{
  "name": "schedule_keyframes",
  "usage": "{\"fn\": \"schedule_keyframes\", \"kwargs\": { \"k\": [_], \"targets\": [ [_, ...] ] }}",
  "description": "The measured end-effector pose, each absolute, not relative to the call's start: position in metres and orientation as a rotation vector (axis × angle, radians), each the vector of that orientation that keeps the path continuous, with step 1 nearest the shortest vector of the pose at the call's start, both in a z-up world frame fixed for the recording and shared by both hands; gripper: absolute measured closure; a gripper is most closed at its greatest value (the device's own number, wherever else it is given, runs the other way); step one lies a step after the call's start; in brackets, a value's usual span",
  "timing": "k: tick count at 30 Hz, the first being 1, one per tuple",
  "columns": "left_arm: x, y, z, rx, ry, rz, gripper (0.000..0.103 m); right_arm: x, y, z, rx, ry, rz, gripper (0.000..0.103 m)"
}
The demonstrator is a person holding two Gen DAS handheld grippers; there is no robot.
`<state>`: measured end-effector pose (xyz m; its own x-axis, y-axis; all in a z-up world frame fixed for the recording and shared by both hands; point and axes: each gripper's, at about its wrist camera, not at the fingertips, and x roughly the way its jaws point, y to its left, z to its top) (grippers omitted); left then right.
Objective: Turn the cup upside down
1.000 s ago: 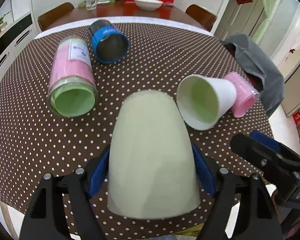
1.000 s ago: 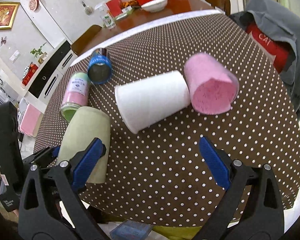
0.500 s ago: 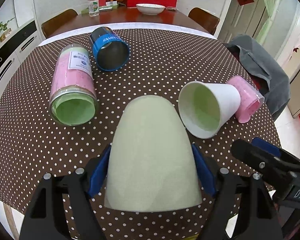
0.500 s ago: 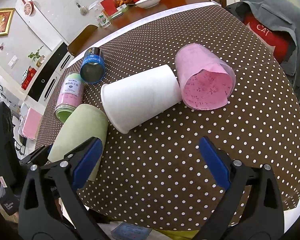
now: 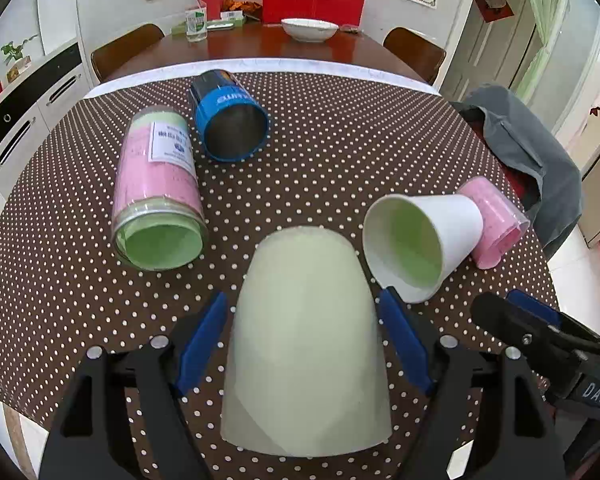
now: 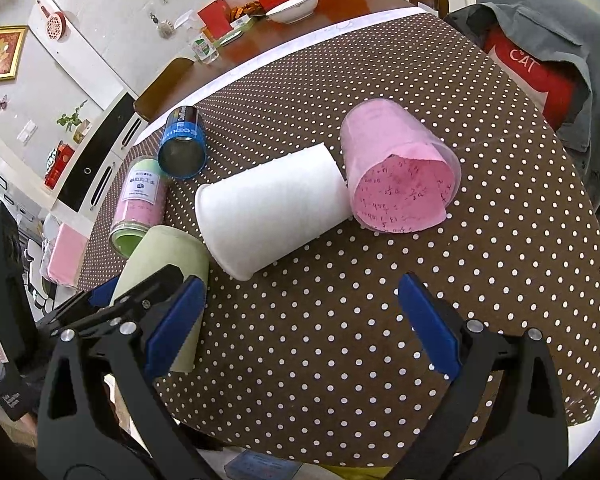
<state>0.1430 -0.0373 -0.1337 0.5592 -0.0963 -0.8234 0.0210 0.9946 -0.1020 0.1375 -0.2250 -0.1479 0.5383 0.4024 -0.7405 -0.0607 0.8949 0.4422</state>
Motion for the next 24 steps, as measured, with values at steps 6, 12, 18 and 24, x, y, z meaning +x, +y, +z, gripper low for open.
{"fn": "schedule_keyframes", "kwargs": {
  "k": [6,12,18,24],
  "targets": [
    [0.141,-0.035,-0.123,-0.085,0.948,-0.075,0.026,0.137,-0.226,-0.138,0.382,0.942,0.284,0.008],
    [0.131,-0.033,-0.106,-0.083,0.902,-0.079,0.026,0.129,-0.224,-0.122,0.365,0.894,0.282,0.008],
    [0.12,-0.026,-0.087,-0.087,0.847,-0.079,0.026,0.116,-0.217,-0.099,0.322,0.834,0.292,0.008],
    [0.107,-0.021,-0.068,-0.08,0.795,-0.078,0.026,0.097,-0.209,-0.076,0.278,0.764,0.298,0.008]
  ]
}}
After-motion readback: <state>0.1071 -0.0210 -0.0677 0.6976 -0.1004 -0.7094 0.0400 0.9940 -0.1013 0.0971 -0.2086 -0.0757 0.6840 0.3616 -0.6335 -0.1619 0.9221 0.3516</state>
